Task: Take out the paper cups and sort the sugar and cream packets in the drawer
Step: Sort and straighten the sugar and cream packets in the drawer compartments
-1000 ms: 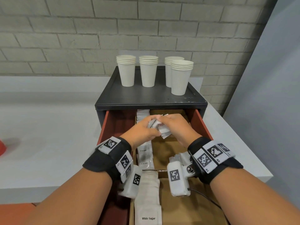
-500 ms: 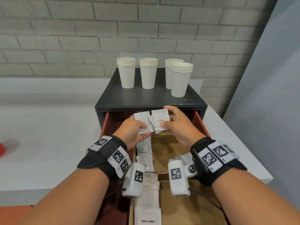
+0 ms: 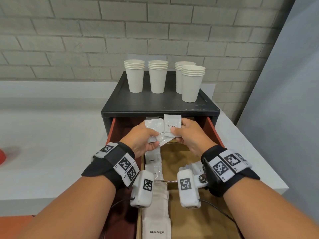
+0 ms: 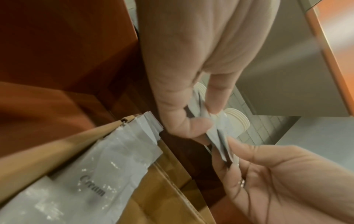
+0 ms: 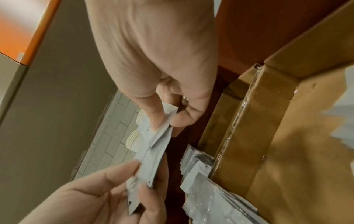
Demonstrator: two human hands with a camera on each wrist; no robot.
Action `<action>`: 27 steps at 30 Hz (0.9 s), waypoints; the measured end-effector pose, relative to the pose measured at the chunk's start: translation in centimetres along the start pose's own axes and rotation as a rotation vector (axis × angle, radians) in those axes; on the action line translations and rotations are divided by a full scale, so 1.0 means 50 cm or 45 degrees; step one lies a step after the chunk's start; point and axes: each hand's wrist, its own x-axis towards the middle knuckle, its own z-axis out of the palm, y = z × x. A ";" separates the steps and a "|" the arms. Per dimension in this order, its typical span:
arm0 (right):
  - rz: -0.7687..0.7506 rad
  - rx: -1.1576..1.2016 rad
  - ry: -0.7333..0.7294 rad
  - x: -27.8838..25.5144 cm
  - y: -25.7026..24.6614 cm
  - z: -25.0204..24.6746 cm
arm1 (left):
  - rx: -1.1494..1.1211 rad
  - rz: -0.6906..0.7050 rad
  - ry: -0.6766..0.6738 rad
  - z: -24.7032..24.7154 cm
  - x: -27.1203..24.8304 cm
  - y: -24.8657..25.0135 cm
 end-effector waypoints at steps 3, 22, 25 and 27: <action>0.016 -0.117 -0.093 -0.002 0.003 0.007 | 0.016 -0.015 0.015 0.000 0.000 0.000; 0.397 -0.388 -0.422 -0.024 0.038 0.049 | 0.531 -0.139 0.230 0.001 -0.006 -0.003; 0.390 -0.717 -0.468 -0.029 0.050 0.064 | 0.503 -0.153 0.336 -0.010 0.004 -0.006; 0.401 -0.781 -0.473 -0.029 0.060 0.077 | 0.452 -0.223 0.317 -0.011 0.006 -0.011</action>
